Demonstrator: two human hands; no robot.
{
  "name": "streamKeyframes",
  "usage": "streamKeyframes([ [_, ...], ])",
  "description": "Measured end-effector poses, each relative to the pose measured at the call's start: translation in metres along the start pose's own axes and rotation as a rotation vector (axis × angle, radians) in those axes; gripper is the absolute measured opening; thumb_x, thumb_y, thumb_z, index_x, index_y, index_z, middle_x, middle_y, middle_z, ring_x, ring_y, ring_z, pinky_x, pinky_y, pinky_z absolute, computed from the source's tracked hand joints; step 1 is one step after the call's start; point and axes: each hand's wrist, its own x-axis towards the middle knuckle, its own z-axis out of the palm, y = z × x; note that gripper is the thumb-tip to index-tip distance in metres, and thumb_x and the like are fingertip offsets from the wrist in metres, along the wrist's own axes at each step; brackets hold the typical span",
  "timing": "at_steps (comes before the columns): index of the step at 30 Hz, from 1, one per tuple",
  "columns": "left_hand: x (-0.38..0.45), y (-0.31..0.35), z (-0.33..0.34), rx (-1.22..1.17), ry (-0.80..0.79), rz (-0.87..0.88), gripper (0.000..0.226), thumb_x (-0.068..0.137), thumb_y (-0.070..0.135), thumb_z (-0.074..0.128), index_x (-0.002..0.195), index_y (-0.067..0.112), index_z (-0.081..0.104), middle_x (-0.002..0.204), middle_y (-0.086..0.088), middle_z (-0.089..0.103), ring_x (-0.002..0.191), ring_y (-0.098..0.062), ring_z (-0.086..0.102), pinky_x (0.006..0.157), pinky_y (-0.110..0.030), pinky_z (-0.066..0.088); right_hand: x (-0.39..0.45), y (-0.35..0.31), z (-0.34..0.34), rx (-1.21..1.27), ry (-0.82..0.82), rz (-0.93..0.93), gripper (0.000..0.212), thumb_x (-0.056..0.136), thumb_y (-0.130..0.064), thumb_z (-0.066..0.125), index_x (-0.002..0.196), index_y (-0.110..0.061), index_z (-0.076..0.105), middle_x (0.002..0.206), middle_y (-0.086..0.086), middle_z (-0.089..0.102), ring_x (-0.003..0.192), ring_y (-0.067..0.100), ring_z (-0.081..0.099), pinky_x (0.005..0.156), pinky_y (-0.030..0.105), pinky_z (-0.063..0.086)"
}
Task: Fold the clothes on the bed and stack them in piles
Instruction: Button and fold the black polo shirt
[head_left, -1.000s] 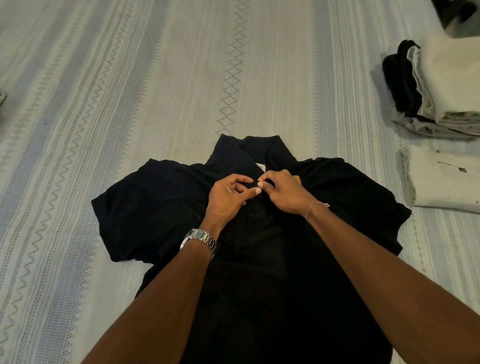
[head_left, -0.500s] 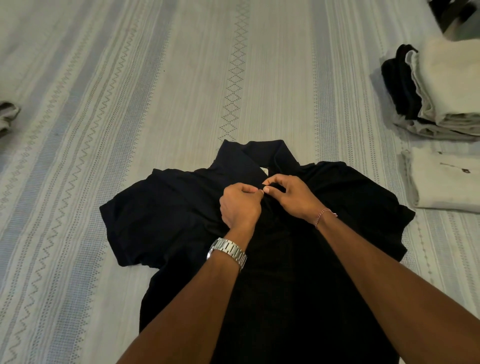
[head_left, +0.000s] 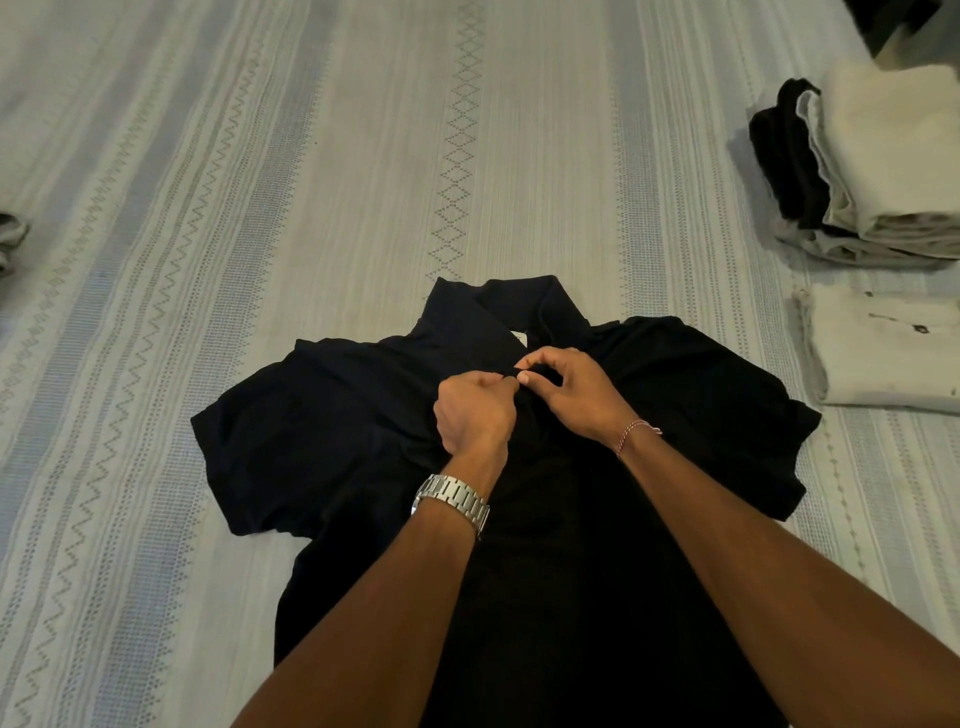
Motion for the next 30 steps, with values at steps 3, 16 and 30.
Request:
streamKeyframes([
  [3,0.001,-0.002,0.000,-0.060,-0.036,-0.011,0.004,0.089,0.027,0.077,0.090,0.023,0.077,0.078,0.012,0.068,0.071,-0.006,0.062,0.062,-0.023,0.051,0.000,0.000,0.001,-0.001,0.012,0.009,0.012,0.097,-0.029,0.067,0.107,-0.036,0.069,0.116,-0.006,0.068,0.119,0.009,0.054,0.111,0.036,0.042],
  [16,0.004,-0.016,0.006,-0.051,-0.036,0.037,0.012,0.092,0.031,0.073,0.103,0.031,0.075,0.078,0.015,0.069,0.074,-0.004,0.064,0.068,-0.027,0.055,-0.004,-0.002,0.013,-0.067,0.093,-0.008,0.015,0.099,-0.021,0.064,0.113,-0.026,0.069,0.108,-0.014,0.057,0.126,0.017,0.052,0.116,0.046,0.036],
  [30,0.025,-0.034,-0.009,-0.025,-0.045,0.259,0.040,0.073,0.032,0.091,0.096,0.025,0.059,0.071,0.007,0.073,0.054,-0.009,0.067,0.069,-0.032,0.057,0.010,-0.019,-0.010,-0.349,-0.184,0.028,0.023,0.109,-0.027,0.044,0.124,-0.023,0.060,0.120,0.000,0.061,0.131,0.021,0.043,0.112,0.042,0.027],
])
